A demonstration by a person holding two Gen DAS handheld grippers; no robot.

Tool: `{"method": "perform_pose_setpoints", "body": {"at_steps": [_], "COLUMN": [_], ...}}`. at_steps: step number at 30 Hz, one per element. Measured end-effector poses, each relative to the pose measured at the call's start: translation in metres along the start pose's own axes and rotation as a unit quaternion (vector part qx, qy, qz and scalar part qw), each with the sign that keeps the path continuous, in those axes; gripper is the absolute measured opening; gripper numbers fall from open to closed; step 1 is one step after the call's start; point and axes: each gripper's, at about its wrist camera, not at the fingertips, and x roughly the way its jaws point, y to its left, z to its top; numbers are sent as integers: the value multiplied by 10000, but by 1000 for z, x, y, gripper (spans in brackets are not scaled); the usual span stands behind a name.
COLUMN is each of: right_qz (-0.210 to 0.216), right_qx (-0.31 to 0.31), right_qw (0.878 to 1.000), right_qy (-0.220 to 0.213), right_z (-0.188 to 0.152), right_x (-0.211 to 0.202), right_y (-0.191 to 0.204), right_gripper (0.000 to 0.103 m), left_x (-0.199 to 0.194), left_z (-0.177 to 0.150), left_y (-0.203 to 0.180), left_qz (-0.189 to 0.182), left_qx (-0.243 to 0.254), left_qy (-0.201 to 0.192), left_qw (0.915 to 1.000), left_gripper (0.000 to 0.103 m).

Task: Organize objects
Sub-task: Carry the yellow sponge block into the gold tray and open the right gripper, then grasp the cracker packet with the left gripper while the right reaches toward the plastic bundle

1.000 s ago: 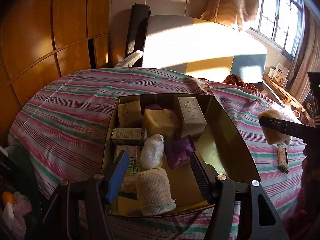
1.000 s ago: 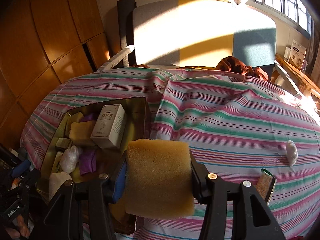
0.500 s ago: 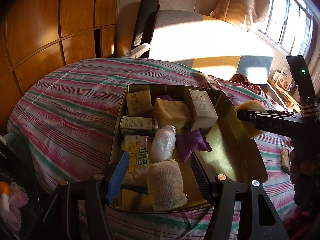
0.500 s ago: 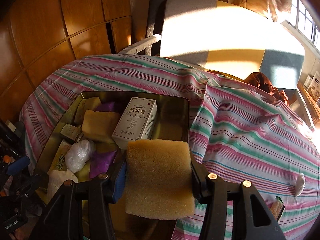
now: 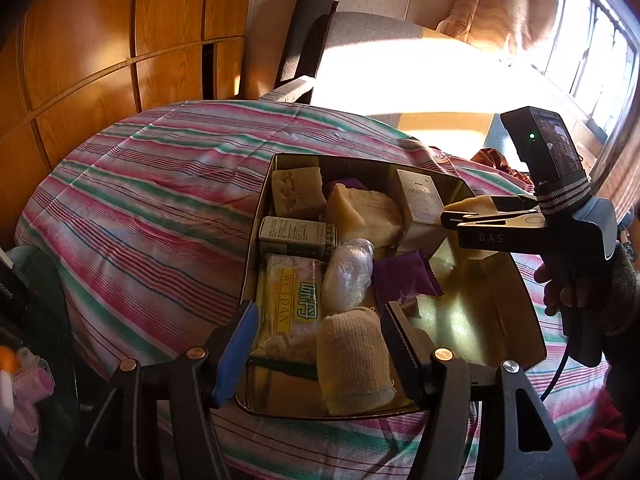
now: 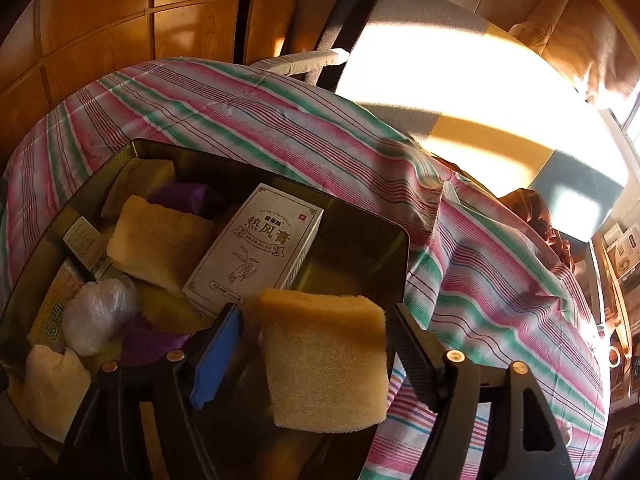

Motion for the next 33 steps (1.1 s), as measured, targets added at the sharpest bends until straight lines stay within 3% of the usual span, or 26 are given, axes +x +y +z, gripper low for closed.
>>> {"method": "perform_pose_setpoints", "body": {"at_steps": [6,18,33], "right_qz": [166,189,-159], "right_qx": [308,1064,1419], "right_qw": [9991,9928,9875], "right_qy": [-244,-525,-667], "right_z": [-15,-60,-116], "right_x": [-20,-73,-113], "right_y": [-6,-2,-32], "right_gripper": [84,84,84], "left_x": [0,-19,-39], "left_z": [0,-3,-8], "left_y": [-1,-12,-38], "left_qz": [8,112,93], "left_qx": [-30,125,534], "left_qy": [1,-238,-430], "left_qw": [10000,9996,9976], "left_gripper": [64,68,73]}}
